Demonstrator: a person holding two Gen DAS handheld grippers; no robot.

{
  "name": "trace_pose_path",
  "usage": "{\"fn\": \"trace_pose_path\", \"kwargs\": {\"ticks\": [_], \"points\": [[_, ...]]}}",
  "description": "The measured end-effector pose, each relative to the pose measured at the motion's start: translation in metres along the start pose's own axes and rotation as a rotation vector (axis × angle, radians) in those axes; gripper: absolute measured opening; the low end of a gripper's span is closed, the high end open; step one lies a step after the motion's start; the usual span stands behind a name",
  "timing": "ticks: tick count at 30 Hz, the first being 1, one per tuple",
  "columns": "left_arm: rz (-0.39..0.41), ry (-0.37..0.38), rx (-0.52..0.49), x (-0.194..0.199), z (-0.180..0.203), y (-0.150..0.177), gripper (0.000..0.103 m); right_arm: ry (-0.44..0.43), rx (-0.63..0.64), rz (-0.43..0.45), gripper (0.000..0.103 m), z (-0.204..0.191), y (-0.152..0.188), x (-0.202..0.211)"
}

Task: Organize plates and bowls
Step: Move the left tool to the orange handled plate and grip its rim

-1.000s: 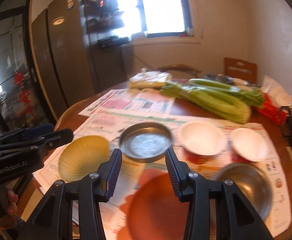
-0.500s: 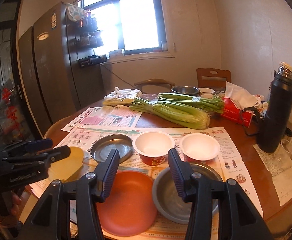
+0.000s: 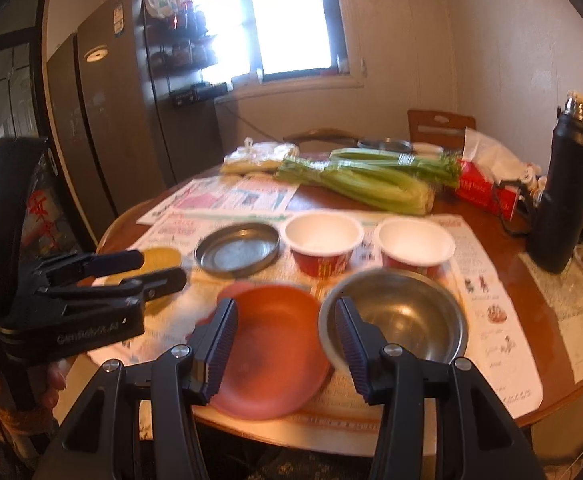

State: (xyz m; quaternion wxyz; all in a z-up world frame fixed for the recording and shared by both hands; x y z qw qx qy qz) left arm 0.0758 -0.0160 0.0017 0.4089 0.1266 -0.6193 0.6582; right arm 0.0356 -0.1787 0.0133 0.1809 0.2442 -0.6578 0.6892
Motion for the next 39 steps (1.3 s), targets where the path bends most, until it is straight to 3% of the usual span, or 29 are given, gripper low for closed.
{"fn": "trace_pose_path", "kwargs": {"ticks": [4, 14, 25, 39], "points": [[-0.029, 0.006, 0.024, -0.012, -0.005, 0.009, 0.06, -0.059, -0.019, -0.031, 0.05, -0.003, 0.019, -0.002], [-0.089, 0.01, 0.044, -0.034, -0.016, 0.023, 0.06, -0.078, -0.013, -0.126, 0.05, -0.011, 0.051, -0.016], [-0.125, -0.005, 0.045, -0.063, -0.028, 0.02, 0.06, -0.04, -0.059, -0.225, 0.05, -0.004, 0.067, -0.048], [-0.146, 0.036, 0.063, -0.089, -0.03, 0.021, 0.059, 0.002, -0.012, -0.232, 0.05, -0.011, 0.065, -0.073]]}}
Point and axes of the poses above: each gripper's, at about its wrist camera, not at the fingertips, and x roughly against the way its jaws point, z to its right, y to its underside, the point moved 5 cm from there along -x, roughly the way its jaws point, and after that the axes turned 14 degrees about y, right-handed, at the moved point
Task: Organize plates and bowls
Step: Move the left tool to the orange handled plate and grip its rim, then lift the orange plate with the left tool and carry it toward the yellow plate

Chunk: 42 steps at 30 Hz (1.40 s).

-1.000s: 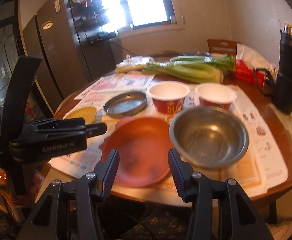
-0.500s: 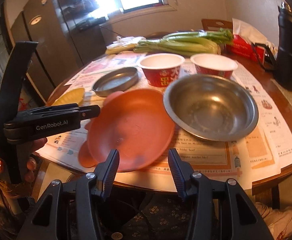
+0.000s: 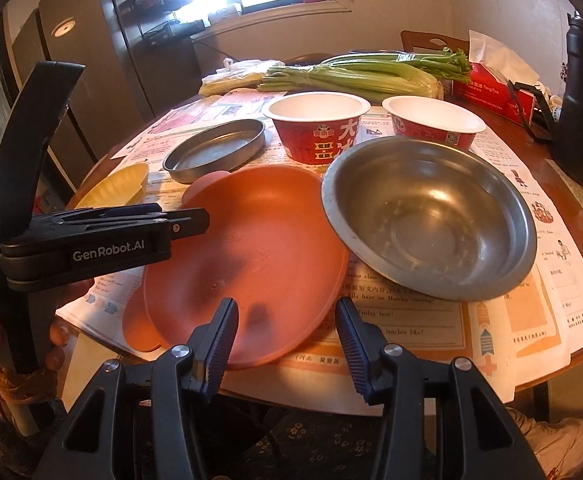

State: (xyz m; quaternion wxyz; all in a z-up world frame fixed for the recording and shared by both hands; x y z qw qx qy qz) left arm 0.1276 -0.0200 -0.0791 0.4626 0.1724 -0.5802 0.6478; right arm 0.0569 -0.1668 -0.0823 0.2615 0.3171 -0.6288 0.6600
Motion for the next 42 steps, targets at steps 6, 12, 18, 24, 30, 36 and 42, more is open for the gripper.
{"fn": "trace_pose_path", "kwargs": {"ticks": [6, 12, 18, 24, 30, 36, 42], "points": [[-0.001, 0.014, 0.006, -0.003, 0.001, 0.002, 0.057, 0.018, 0.027, 0.007, 0.05, -0.006, -0.003, -0.009], [0.001, 0.021, 0.021, -0.008, 0.0, 0.007, 0.045, 0.032, 0.071, 0.022, 0.05, -0.014, -0.005, -0.013], [0.013, 0.014, 0.026, -0.006, -0.001, 0.007, 0.04, 0.033, 0.106, 0.028, 0.052, -0.023, -0.006, -0.015], [0.013, 0.025, 0.043, 0.0, -0.008, 0.012, 0.04, 0.026, 0.116, 0.032, 0.052, -0.029, -0.006, -0.016], [0.036, 0.015, 0.06, 0.013, -0.017, 0.013, 0.04, 0.005, 0.135, 0.031, 0.052, -0.039, -0.01, -0.014], [0.07, 0.013, 0.07, 0.03, -0.024, 0.013, 0.041, -0.006, 0.147, 0.052, 0.052, -0.051, -0.014, -0.006], [0.111, 0.001, 0.091, 0.051, -0.036, 0.013, 0.042, -0.016, 0.165, 0.073, 0.052, -0.066, -0.02, 0.004]]}}
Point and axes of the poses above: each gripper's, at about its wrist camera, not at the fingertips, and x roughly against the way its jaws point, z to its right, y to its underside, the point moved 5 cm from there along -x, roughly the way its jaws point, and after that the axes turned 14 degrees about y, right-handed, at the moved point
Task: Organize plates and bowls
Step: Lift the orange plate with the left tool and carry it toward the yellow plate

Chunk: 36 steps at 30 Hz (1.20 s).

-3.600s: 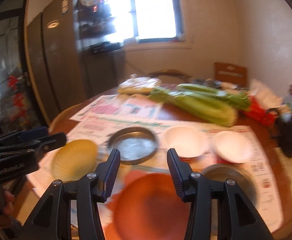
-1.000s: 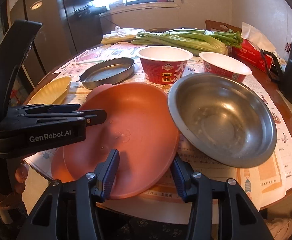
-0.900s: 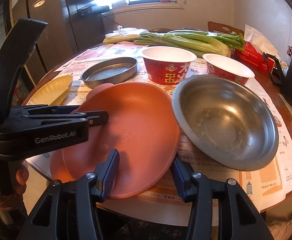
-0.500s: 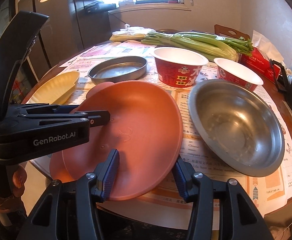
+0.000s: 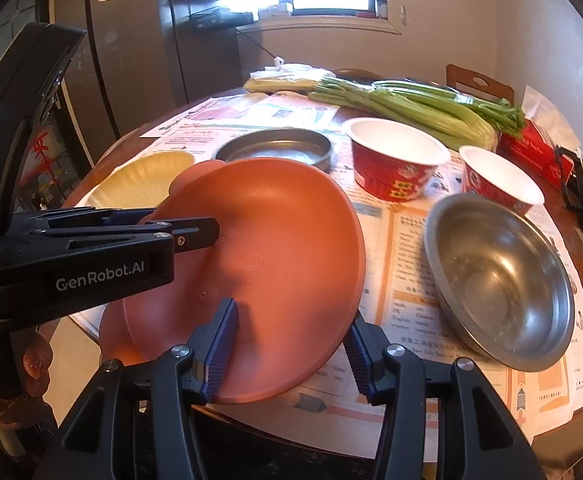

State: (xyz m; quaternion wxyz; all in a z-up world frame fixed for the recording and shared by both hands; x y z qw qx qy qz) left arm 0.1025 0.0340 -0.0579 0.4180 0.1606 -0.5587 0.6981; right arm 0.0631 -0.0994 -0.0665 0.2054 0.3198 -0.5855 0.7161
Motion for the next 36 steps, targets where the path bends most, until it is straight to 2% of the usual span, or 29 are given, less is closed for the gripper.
{"fn": "trace_pose_path", "kwargs": {"ticks": [10, 14, 19, 25, 36], "points": [[0.091, -0.027, 0.05, 0.052, -0.037, -0.025, 0.045, -0.061, 0.04, 0.043, 0.052, -0.042, -0.04, 0.014], [0.117, -0.063, 0.046, 0.073, -0.053, -0.039, 0.045, -0.086, 0.052, 0.082, 0.052, -0.061, -0.061, 0.023], [0.135, -0.113, 0.046, 0.09, -0.079, -0.061, 0.045, -0.121, 0.077, 0.088, 0.052, -0.085, -0.085, 0.027], [0.116, -0.169, 0.049, 0.09, -0.108, -0.073, 0.045, -0.142, 0.088, 0.093, 0.052, -0.113, -0.101, 0.021], [0.085, -0.181, 0.09, 0.078, -0.146, -0.07, 0.045, -0.172, 0.092, 0.048, 0.052, -0.144, -0.101, 0.001]]}}
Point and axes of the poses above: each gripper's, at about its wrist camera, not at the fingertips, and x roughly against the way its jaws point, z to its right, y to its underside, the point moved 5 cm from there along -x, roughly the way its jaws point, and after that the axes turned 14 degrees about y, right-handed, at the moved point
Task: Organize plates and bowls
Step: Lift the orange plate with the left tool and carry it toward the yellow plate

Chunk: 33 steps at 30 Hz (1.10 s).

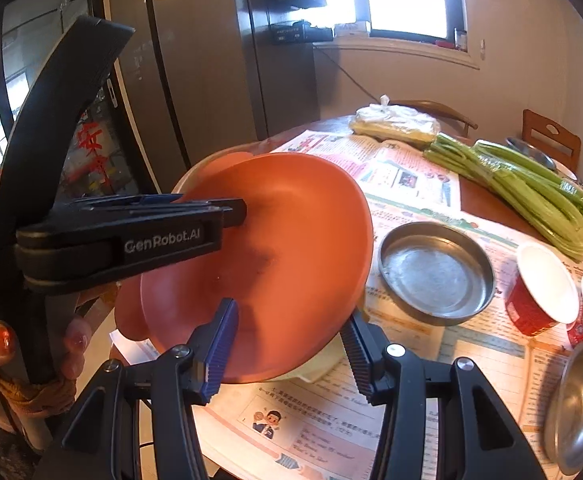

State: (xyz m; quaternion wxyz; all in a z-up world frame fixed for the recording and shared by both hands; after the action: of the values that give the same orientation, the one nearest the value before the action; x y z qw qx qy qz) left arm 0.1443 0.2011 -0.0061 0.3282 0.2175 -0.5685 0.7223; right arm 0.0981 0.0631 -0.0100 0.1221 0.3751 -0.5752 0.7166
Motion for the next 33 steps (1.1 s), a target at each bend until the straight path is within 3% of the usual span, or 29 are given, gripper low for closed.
{"fn": "trace_pose_path", "kwargs": {"ticks": [16, 33], "points": [[-0.077, -0.009, 0.011, -0.035, -0.012, 0.018, 0.045, -0.006, -0.02, -0.09, 0.052, -0.005, 0.015, -0.031], [-0.12, -0.035, -0.006, -0.058, -0.012, 0.029, 0.045, 0.014, -0.01, -0.094, 0.052, -0.006, 0.026, -0.037]]}}
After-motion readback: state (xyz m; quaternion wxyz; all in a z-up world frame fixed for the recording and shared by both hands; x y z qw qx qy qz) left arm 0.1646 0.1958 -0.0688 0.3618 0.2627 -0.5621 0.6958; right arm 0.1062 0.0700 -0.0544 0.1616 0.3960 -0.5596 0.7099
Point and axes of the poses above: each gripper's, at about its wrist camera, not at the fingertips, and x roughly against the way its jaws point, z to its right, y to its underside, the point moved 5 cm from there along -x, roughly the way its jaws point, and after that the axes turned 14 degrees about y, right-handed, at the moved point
